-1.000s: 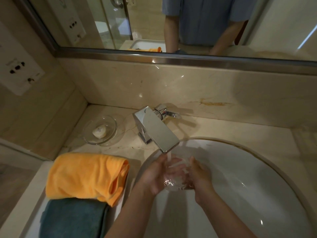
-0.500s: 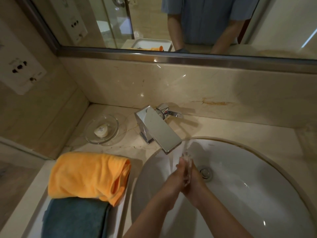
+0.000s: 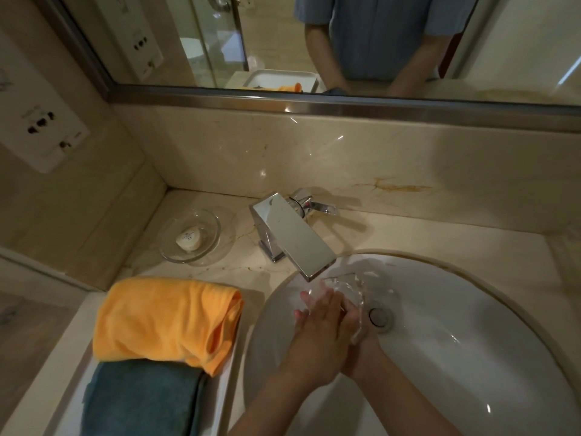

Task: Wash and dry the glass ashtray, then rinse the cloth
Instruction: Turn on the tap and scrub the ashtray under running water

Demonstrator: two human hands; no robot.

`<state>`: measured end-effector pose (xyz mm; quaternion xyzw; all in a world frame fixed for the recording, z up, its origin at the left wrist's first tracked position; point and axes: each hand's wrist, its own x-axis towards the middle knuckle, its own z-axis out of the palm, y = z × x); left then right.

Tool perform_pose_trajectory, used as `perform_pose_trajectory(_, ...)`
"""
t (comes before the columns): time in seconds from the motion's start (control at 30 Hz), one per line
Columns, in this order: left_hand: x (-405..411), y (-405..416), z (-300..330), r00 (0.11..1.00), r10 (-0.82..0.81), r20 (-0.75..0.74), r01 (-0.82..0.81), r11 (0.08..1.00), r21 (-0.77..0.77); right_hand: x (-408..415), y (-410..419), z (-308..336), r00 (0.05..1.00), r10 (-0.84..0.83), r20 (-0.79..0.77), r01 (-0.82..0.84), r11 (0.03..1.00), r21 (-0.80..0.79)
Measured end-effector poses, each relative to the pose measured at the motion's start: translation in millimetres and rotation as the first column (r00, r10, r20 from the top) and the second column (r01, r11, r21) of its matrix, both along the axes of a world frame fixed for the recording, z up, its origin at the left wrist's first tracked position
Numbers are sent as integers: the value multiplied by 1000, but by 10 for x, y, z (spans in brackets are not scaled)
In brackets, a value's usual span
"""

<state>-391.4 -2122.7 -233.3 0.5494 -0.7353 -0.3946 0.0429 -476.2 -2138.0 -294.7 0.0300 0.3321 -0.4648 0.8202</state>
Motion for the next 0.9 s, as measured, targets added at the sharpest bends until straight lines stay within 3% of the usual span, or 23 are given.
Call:
perform_pose_trajectory(0.03,11,-9,56,998,-4,64,3,1000,12,19,2,17,996,-23,87,23,1000,1)
perform_pose_trajectory(0.1,-8,17,60,985,39,170,-14,989,-147,55,-18,18,981,44,191,-42,999,-18)
perform_pose_trajectory(0.13,-3,34,115,976,52,212,-20,989,-147,99,-20,1,978,80,193,-70,996,-54)
perform_pose_trajectory(0.17,3,60,169,964,92,249,-47,982,-182,103,-9,-16,993,70,95,-56,988,-144)
perform_pose_trajectory(0.2,4,77,190,965,133,224,-79,969,-232,22,-43,-142,998,10,69,4,978,-210)
perform_pose_trajectory(0.3,35,149,270,973,187,-136,-183,982,44,84,-9,-65,996,55,70,-40,979,-198)
perform_pose_trajectory(0.37,139,181,266,924,269,-272,-283,959,-12,73,40,-82,990,118,77,-108,988,-114)
perform_pose_trajectory(0.43,296,174,191,891,372,-260,-422,889,-177,88,20,-59,976,91,199,-78,995,-68)
perform_pose_trajectory(0.53,485,73,106,868,469,-163,-496,830,-256,131,43,-30,980,111,164,-120,992,43)
perform_pose_trajectory(0.7,599,-167,92,865,494,-87,-502,852,-150,175,115,-45,980,187,63,-176,974,-143)
perform_pose_trajectory(0.77,623,-242,102,880,470,-70,-476,871,-125,141,136,20,940,287,181,-260,952,-158)
perform_pose_trajectory(0.8,631,-270,123,898,437,-52,-440,889,-127,163,114,105,926,322,196,-278,935,-219)
perform_pose_trajectory(0.87,638,-304,161,939,344,-16,-344,936,-80,145,94,202,926,337,171,-305,934,-188)
perform_pose_trajectory(0.9,627,-305,190,953,302,-12,-302,953,-38,123,106,213,906,367,210,-300,908,-293)
